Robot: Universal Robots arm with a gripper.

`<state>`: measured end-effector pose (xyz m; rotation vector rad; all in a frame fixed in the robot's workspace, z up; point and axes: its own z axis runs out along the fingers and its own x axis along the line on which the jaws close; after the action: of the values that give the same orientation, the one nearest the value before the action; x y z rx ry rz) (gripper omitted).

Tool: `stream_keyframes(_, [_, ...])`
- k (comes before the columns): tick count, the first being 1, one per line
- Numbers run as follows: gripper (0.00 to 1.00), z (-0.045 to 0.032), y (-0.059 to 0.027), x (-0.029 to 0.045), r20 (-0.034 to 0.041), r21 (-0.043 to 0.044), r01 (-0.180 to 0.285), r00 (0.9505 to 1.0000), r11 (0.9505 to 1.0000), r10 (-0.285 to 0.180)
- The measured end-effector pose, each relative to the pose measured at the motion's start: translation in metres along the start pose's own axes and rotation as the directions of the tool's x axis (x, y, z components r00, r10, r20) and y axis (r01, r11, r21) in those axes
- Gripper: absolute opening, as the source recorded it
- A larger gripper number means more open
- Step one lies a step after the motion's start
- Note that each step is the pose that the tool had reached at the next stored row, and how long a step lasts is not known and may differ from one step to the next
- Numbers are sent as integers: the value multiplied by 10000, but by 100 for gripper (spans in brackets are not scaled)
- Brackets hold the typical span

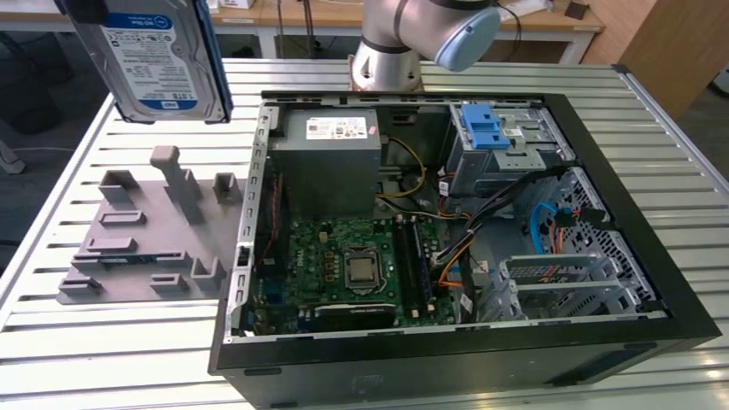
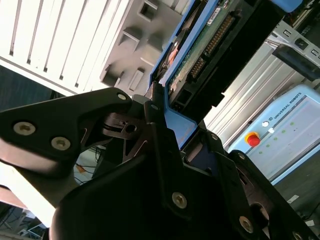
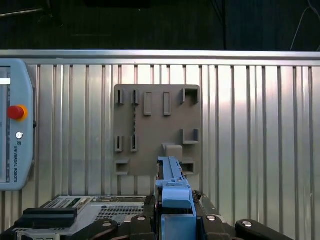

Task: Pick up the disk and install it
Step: 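Pick up the disk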

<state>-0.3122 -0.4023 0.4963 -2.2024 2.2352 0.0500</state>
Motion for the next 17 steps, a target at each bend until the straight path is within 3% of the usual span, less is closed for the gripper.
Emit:
stream_keyframes(14, [36, -8, -284, 121, -1, -12, 1, 10000, 10000, -1])
stream_keyframes(17, [36, -11, -400, 147, -1, -18, 1, 10000, 10000, -1])
